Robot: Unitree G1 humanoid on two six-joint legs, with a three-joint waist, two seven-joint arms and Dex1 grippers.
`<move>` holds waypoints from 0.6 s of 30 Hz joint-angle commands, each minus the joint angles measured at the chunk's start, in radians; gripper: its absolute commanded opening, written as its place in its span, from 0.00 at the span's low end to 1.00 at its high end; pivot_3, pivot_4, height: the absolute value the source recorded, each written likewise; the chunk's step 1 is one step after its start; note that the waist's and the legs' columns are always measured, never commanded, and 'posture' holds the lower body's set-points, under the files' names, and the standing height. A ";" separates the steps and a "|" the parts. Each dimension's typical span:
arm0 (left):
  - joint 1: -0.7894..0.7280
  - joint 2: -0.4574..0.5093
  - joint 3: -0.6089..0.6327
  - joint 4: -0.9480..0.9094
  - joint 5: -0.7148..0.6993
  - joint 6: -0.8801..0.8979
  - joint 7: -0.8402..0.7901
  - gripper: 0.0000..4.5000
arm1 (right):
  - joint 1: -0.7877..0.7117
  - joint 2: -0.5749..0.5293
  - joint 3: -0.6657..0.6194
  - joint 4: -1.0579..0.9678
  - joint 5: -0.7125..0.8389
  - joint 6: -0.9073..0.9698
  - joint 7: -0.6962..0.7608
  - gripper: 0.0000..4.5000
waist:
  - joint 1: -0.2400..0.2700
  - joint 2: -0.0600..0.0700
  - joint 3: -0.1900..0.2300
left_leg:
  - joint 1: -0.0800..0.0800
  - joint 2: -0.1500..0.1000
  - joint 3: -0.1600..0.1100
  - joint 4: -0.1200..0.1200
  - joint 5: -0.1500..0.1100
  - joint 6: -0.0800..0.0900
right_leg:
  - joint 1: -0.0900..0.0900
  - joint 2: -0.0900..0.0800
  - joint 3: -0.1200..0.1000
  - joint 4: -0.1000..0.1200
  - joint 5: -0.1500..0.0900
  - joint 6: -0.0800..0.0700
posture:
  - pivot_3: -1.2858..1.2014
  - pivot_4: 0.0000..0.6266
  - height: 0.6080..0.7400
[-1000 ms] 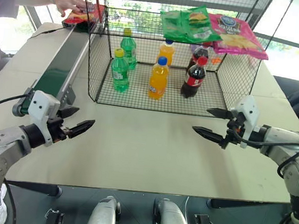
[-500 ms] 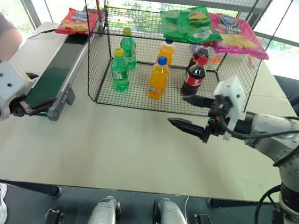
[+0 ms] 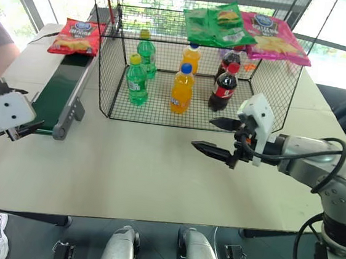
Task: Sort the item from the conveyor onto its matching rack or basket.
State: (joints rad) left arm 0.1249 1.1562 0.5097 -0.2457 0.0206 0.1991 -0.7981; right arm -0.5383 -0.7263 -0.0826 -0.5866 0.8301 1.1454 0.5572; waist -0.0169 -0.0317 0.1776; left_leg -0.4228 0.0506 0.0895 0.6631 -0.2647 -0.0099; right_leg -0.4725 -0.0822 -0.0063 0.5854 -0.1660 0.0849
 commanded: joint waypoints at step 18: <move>-0.135 0.029 -0.169 0.172 0.347 -0.199 0.205 0.87 | -0.019 -0.022 0.042 0.029 -0.103 -0.139 0.047 1.00 | 0.003 0.000 0.000 | 0.001 0.000 0.000 0.002 0.000 0.000 | 0.000 0.000 0.000 0.004 0.000 0.000 | 0.52 0.24 1.00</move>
State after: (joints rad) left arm 0.0148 1.1778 0.3456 -0.0875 0.3326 0.0119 -0.6288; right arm -0.5456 -0.7453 -0.0251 -0.5517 0.7358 1.0309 0.6008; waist -0.0137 -0.0321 0.1773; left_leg -0.4219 0.0505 0.0900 0.6652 -0.2645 -0.0098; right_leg -0.4723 -0.0821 -0.0063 0.5898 -0.1660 0.0851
